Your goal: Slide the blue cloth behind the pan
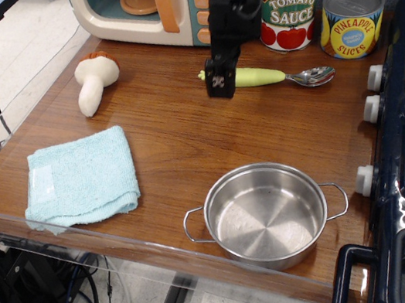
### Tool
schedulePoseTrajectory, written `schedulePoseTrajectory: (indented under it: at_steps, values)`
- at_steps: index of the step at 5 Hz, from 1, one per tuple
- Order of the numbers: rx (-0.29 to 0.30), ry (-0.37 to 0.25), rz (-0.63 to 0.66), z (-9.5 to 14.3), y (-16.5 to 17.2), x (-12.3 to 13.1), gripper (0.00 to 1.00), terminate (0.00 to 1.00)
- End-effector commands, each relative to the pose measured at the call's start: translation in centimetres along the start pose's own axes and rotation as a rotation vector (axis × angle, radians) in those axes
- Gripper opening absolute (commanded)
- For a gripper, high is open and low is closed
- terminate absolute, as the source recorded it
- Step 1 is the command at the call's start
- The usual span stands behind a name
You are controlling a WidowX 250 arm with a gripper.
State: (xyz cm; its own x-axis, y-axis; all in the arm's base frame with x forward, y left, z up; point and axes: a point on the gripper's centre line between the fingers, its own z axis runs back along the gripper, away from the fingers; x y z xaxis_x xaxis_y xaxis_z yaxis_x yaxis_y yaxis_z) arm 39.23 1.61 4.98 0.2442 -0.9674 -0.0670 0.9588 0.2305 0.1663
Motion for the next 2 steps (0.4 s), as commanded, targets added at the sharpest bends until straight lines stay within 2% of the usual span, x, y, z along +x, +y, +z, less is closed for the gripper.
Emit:
schedulePoseTrajectory:
  at_steps: [1,2]
  values:
    - [0.067,0.027,0.129,2.9,-1.8,-5.9,1.0,0.0]
    - [0.056,0.024,0.193,2.7,-3.6,-8.8,1.0,0.0]
